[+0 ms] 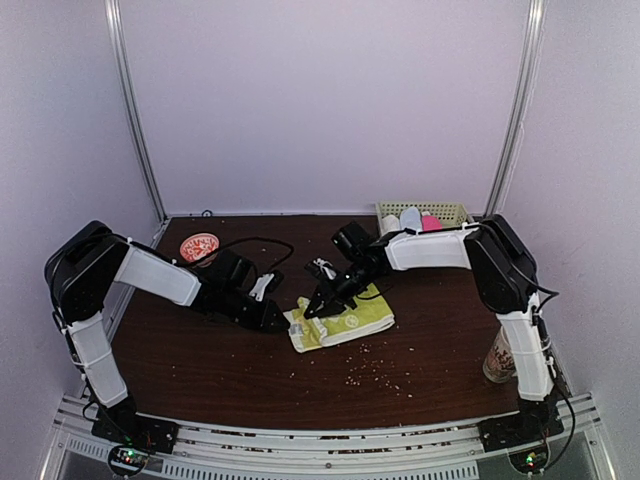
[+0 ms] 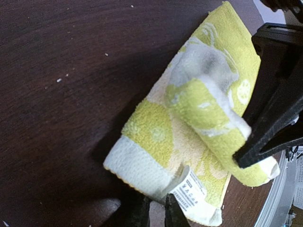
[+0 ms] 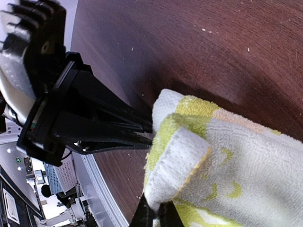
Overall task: Roll the towels
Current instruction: Fold the towel at the center of the board, then rotate the towel at the center of the board.
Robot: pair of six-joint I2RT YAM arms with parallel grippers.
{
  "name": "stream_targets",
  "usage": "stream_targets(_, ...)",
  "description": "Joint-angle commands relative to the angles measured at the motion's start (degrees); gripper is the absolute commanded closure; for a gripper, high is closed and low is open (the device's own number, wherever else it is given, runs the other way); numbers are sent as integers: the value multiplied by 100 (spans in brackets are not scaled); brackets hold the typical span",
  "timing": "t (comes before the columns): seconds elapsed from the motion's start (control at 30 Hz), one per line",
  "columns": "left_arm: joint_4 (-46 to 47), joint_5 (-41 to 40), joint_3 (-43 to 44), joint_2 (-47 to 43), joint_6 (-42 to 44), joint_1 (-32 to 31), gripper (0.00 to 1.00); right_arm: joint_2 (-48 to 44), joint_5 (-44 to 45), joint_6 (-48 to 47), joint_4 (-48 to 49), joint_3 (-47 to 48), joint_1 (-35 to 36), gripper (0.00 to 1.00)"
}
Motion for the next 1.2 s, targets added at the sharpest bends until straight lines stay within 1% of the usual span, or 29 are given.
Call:
stream_targets(0.0,223,73,-47,57,-13,-29,87,223,-69,41,52,314,38,95)
stream_targets(0.03,221,61,-54,53,-11,-24,87,266,-77,17,21,370,41,90)
stream_targets(0.1,224,64,-67,37,-6,-30,87,337,-114,-27,-53,483,53,74)
stream_targets(0.13,226,54,-76,21,-12,-29,87,352,-146,-44,-80,526,63,67)
stream_targets(0.2,187,-3,-107,-53,-5,-30,88,299,-212,-92,-80,536,72,58)
stream_targets(0.23,164,-67,-133,-125,3,-27,88,248,-238,-133,-83,528,76,56)
stream_targets(0.37,26,-327,-241,-620,-60,-29,89,19,-343,-303,-89,407,67,53)
stream_targets(0.43,-134,-496,-215,-892,-83,-33,90,-104,-250,-549,-237,360,46,53)
stream_targets(0.53,-315,-745,-142,-1273,-118,-29,93,-284,-18,-1189,-691,395,-43,52)
stream_targets(0.63,-258,-633,67,-1405,-94,-57,94,-487,266,-2117,-1187,569,-217,52)
stream_targets(0.7,-234,-504,301,-1271,-39,-108,97,-620,702,-2754,-1621,792,-349,53)
stream_targets(0.77,-217,-399,546,-1063,6,-185,100,-794,1453,-3169,-1821,956,-480,53)
stream_targets(0.83,-130,-228,705,-841,26,-265,100,-1214,2087,-3285,-1308,658,-650,52)
stream_targets(0.87,-82,-108,773,-725,70,-320,100,-1508,2378,-3335,-850,342,-757,48)
stream_targets(0.9,-60,-47,831,-612,93,-373,100,-1817,2738,-3328,-187,-94,-854,36)
stream_targets(0.93,-35,-2,880,-524,107,-440,100,-2093,3111,-3234,374,-515,-953,18)
stream_targets(0.97,-7,56,910,-419,117,-488,100,-2288,3071,-3169,799,-876,-1098,3)
stream_targets(1.0,12,96,924,-326,125,-530,100,-2392,2563,-3010,1153,-1054,-1302,0)
stream_targets(1.03,29,165,927,-234,120,-556,100,-2380,1863,-2671,1466,-1147,-1572,0)
stream_targets(1.07,42,238,926,-136,107,-581,100,-2269,865,-2299,1713,-1149,-1792,0)
stream_targets(1.1,63,301,906,-58,94,-589,100,-2096,306,-2082,1736,-1029,-1949,0)
stream_targets(1.13,98,350,865,4,76,-598,100,-1950,171,-2165,1459,-858,-1983,0)
stream_targets(1.17,169,374,793,42,55,-610,100,-1840,148,-2508,1056,-671,-1952,5)
